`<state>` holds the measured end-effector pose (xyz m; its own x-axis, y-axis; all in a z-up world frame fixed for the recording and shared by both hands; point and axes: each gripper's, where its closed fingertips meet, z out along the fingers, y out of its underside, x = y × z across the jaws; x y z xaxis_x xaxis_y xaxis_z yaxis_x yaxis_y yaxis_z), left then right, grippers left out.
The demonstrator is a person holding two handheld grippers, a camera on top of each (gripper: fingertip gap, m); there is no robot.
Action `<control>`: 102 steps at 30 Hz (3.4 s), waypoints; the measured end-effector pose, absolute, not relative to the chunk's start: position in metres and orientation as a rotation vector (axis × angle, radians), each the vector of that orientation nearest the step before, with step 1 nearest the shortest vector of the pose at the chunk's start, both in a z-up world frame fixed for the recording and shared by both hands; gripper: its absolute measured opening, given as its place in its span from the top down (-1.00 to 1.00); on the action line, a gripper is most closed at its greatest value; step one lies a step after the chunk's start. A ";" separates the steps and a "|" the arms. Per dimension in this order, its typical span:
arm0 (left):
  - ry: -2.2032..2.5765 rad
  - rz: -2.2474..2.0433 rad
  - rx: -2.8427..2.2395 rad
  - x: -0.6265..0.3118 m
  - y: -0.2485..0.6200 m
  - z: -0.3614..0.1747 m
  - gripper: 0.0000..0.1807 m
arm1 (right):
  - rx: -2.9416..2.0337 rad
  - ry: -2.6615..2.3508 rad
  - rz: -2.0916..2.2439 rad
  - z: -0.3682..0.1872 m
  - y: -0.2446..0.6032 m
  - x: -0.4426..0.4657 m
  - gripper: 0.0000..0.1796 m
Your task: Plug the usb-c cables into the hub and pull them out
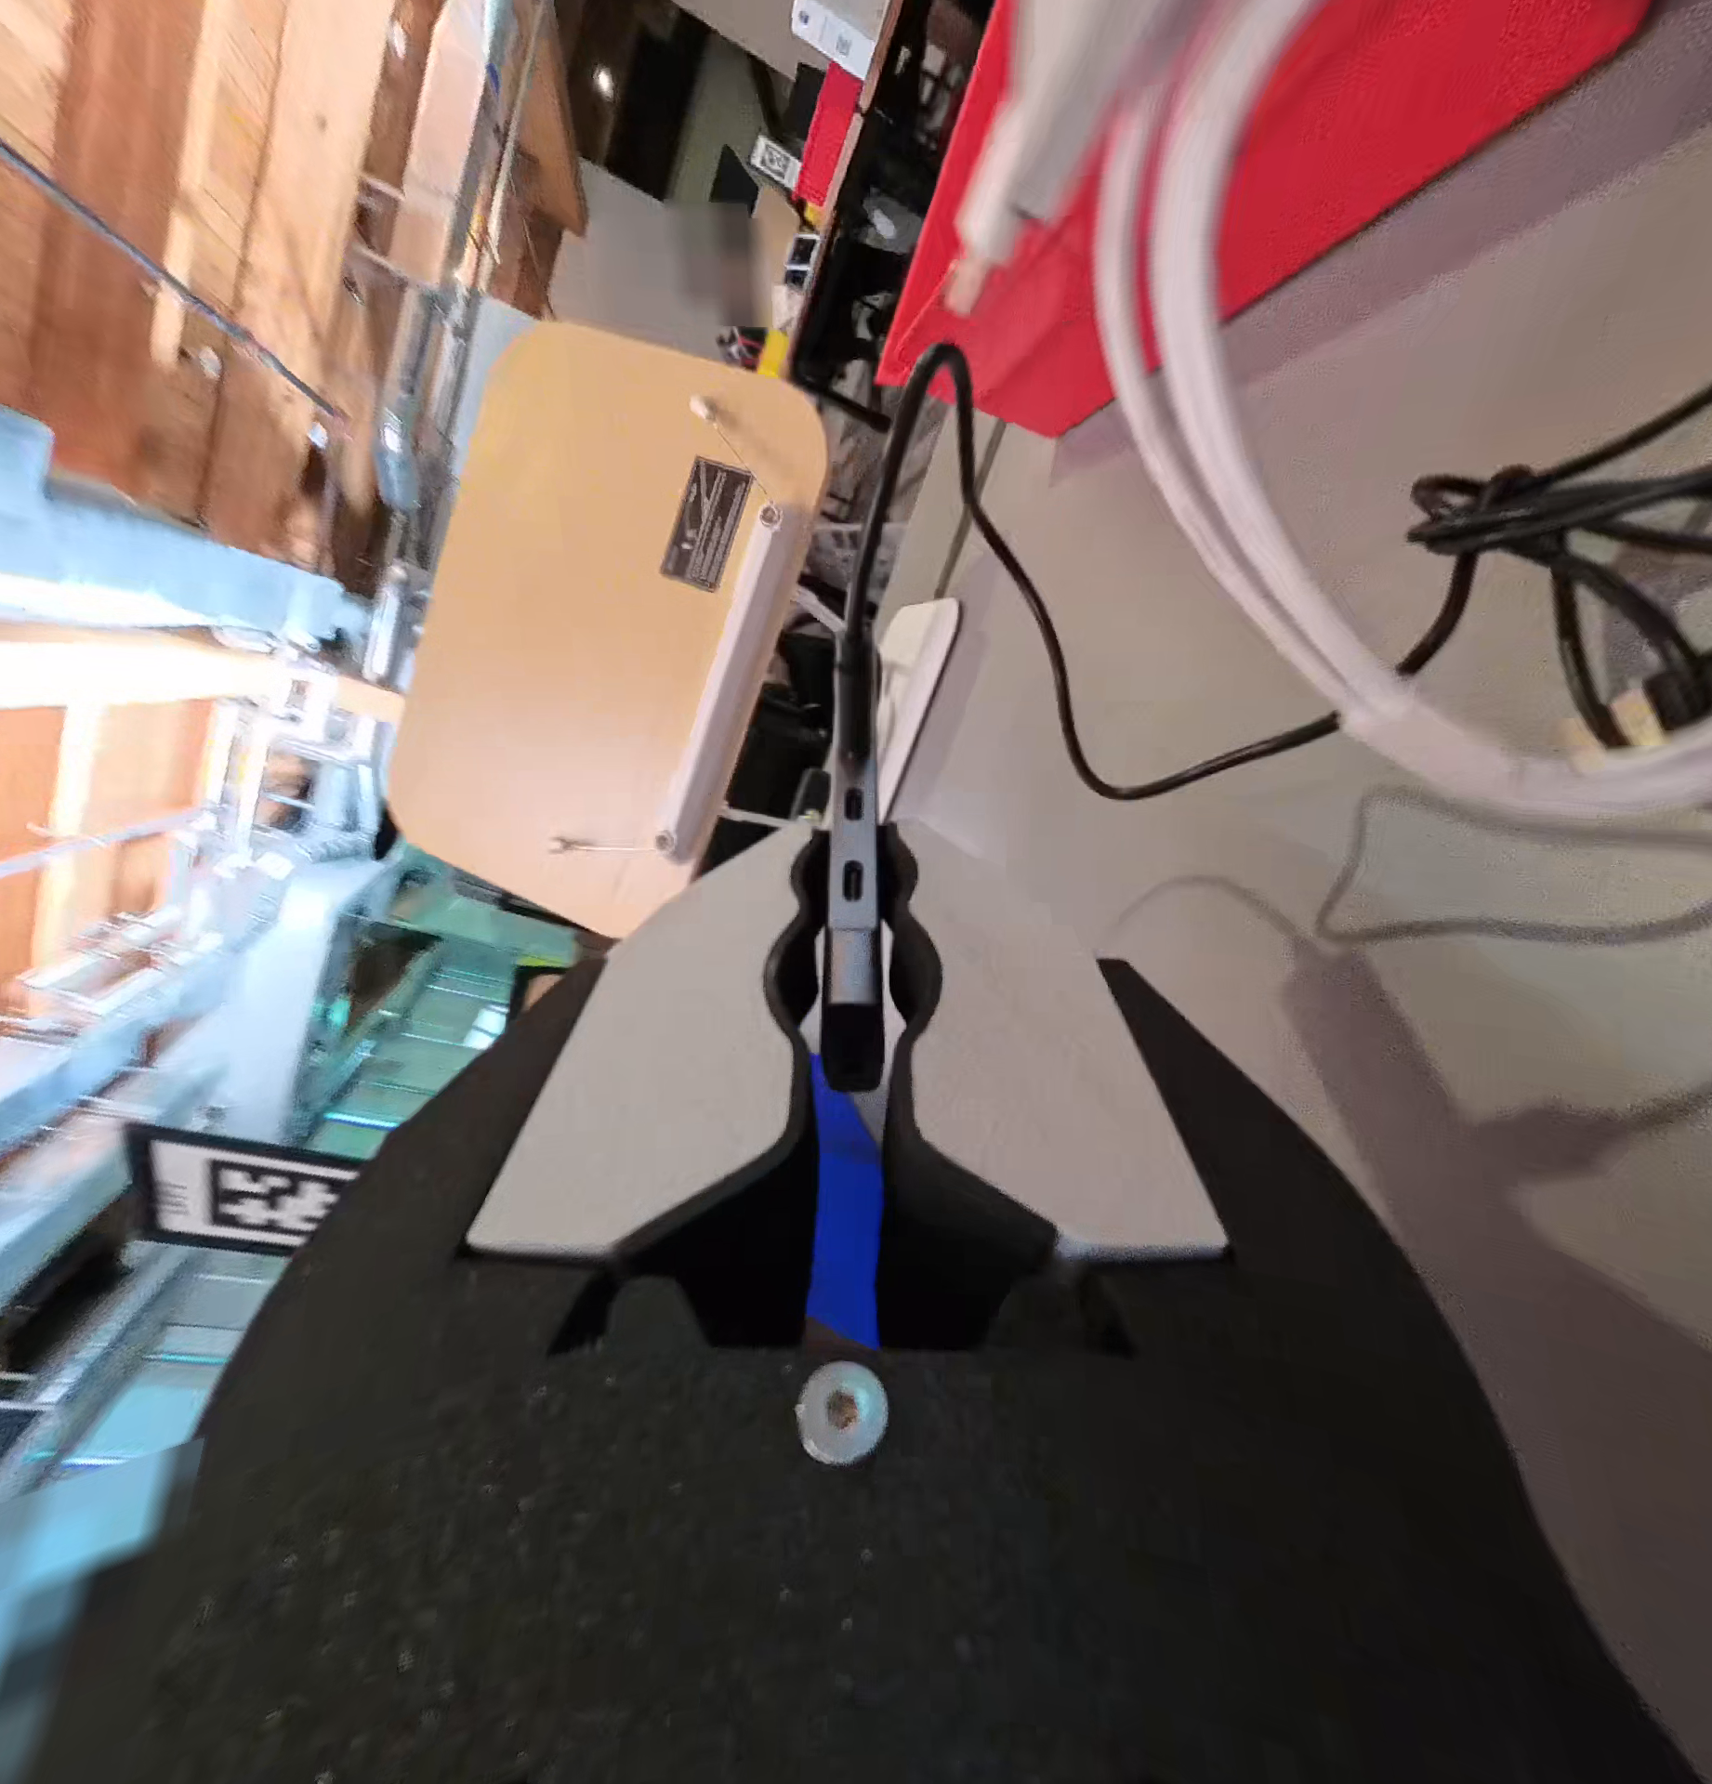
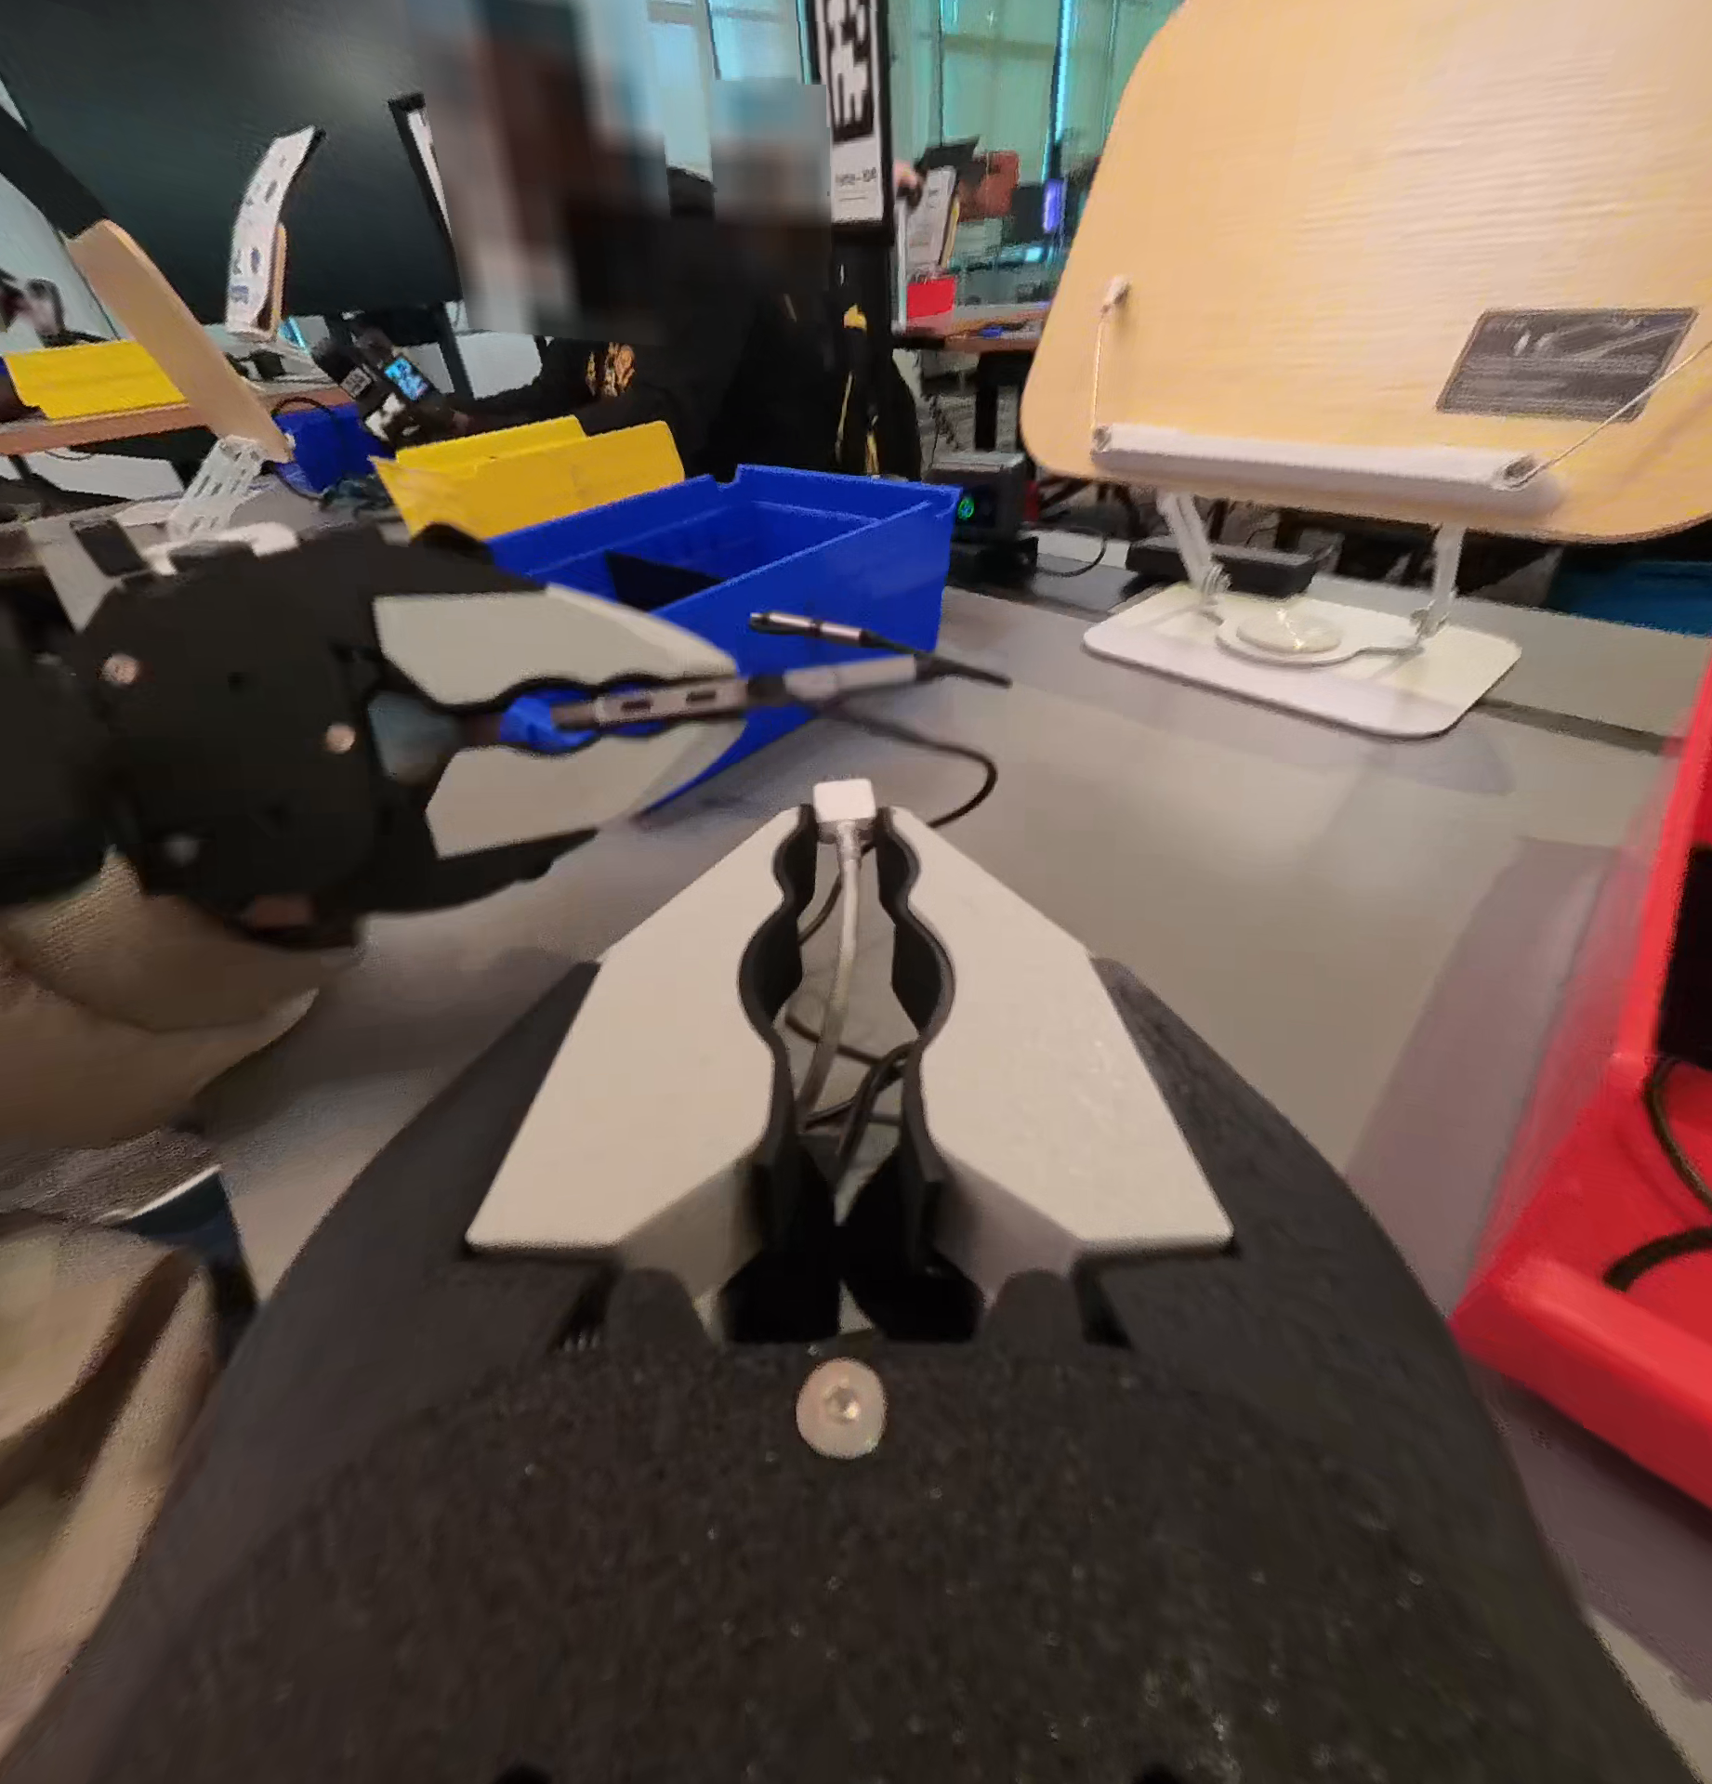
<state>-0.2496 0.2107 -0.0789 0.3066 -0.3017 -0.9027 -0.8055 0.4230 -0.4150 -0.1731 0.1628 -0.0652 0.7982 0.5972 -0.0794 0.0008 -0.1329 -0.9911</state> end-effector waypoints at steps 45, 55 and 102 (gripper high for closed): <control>1.350 0.467 -1.274 -0.260 0.222 -0.120 0.90 | -1.723 -0.189 0.147 0.013 0.207 0.058 0.95; 1.352 0.464 -1.162 -0.244 0.209 -0.110 0.90 | -2.385 -0.207 -0.166 -0.147 0.254 0.107 0.94; 1.005 -0.966 -1.813 -0.216 0.173 -0.122 0.74 | -1.621 -0.962 0.009 -0.099 0.177 -0.218 0.89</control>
